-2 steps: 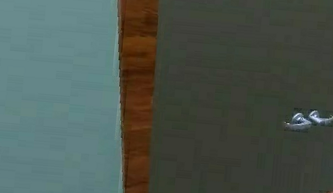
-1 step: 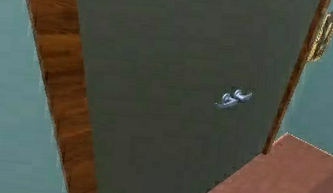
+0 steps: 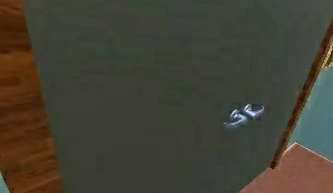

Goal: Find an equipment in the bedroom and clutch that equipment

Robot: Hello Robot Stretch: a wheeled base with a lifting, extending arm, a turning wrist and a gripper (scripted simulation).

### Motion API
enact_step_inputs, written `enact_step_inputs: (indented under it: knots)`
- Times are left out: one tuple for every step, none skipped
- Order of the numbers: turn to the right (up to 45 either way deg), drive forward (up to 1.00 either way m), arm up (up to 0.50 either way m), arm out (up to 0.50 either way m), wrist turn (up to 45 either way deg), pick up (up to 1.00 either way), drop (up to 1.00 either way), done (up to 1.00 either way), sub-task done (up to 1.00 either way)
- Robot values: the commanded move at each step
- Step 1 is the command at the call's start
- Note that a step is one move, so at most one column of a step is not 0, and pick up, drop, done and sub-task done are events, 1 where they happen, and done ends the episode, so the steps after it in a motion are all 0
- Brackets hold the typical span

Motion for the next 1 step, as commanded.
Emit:
enact_step_inputs:
  knots:
    - [39.0,0.00,0.00,0.00,0.0,0.00,0.00,0.00,0.00]
